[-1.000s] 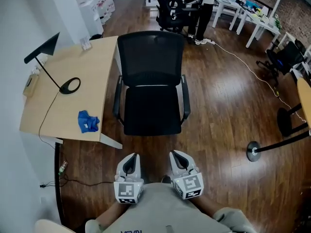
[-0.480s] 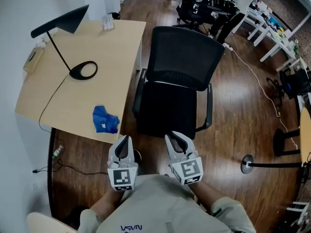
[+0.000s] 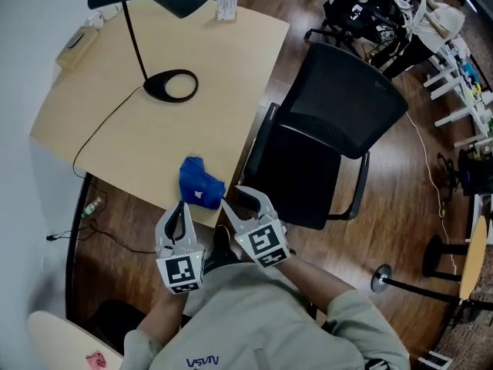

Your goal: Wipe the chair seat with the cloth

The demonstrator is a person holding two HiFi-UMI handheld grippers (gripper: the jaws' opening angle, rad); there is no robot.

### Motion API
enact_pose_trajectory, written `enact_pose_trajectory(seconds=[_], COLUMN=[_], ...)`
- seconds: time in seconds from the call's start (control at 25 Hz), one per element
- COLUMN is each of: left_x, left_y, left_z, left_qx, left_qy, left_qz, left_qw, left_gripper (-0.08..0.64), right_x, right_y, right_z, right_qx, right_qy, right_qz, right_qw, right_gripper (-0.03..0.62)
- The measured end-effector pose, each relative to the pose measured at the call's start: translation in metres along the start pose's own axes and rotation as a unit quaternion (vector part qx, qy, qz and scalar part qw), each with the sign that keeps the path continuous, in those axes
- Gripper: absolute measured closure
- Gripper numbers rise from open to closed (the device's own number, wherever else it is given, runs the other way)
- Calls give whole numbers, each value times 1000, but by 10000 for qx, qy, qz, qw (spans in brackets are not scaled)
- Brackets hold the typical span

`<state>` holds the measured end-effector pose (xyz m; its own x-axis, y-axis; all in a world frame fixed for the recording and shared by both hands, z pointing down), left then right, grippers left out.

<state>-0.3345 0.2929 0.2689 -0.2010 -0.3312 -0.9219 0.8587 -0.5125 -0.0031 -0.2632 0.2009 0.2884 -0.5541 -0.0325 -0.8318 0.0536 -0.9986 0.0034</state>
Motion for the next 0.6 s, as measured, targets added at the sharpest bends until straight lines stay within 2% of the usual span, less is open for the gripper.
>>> enact_pose_trajectory(seconds=[0.2,0.36,0.6], left_x=[-24,-38,-48], left_y=[-35,-44,-54], left_z=[1,4,6], left_qx=[447,568,644], left_qy=[-292,-543,-720], left_qz=[-88,-161,-163], left_qw=[9985,9968,9952], left_gripper=[555,555,555], right_x=[-12,-24,-51], right_y=[-23,-27,-40], right_z=[63,100,139], right_qx=[434,556,881], right_qy=[-474,-804,-1352], right_qz=[-302,-396,-610], right_qw=[9975,9944,9850], right_gripper=[440,416,340])
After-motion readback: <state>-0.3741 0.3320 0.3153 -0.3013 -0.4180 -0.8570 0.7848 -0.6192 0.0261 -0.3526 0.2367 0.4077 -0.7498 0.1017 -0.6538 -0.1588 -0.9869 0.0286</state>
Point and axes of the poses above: the fingertips, and each gripper's own axes: z forward along the fingers, y to its right, x out of its top, the point moved 1 cm from there along -z, backward along the fingers, and after that the axes turned 4 degrees about -y, right-handed, at the moved point
